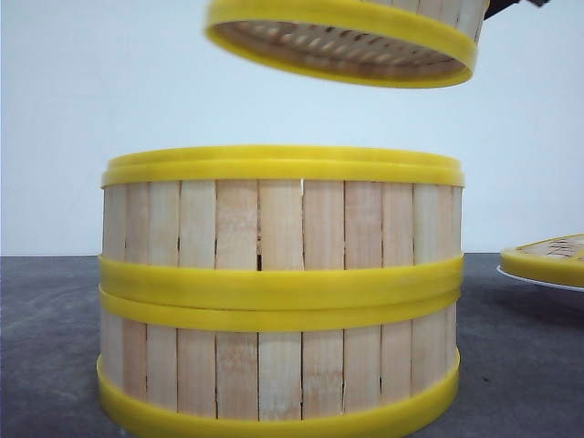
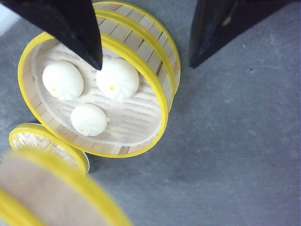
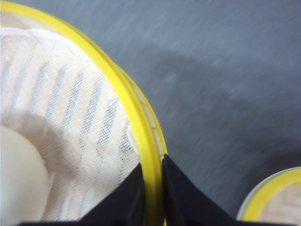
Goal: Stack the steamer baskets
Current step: 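Carry the basket with the right gripper and lower it onto the stack, then release the basket and move the right gripper to the bamboo lid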
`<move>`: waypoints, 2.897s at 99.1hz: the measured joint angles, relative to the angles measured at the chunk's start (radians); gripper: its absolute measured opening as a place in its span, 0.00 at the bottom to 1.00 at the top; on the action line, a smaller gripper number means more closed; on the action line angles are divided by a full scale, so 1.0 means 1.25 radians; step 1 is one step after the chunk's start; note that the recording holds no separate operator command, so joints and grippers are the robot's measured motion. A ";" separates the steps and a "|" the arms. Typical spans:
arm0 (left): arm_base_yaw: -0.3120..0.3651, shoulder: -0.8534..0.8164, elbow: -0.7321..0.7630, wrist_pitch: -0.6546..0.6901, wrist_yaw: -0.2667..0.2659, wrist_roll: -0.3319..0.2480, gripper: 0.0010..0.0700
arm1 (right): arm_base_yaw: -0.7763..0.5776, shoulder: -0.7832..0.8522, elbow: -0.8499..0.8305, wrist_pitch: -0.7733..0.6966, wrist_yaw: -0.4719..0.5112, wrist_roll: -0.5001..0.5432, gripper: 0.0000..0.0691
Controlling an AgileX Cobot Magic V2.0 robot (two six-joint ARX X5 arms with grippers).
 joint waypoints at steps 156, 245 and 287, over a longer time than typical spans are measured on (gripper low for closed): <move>0.000 0.000 0.000 0.001 0.015 0.009 0.49 | 0.191 0.040 -0.154 0.067 0.154 -0.047 0.04; 0.000 0.000 0.000 0.001 0.015 0.009 0.49 | 0.161 -0.054 -0.154 0.096 0.156 -0.048 0.55; 0.000 0.000 0.000 0.009 0.015 0.022 0.49 | 0.044 -0.327 -0.153 0.013 0.264 -0.038 0.55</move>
